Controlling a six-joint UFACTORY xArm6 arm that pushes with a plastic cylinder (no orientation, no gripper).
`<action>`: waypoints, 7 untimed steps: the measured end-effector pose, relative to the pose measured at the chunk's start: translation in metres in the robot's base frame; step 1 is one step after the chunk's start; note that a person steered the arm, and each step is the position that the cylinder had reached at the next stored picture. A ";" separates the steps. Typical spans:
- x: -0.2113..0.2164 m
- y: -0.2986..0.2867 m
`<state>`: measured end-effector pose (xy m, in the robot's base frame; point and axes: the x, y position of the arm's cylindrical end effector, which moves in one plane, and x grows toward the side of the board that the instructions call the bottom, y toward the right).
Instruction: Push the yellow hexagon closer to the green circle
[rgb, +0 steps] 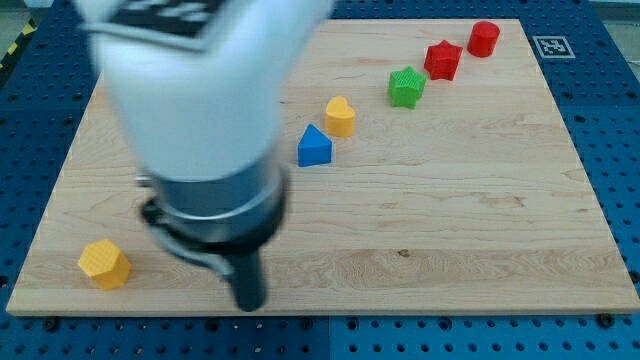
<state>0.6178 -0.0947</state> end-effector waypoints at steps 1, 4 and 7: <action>0.001 -0.061; -0.012 -0.167; -0.012 -0.189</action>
<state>0.6062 -0.2839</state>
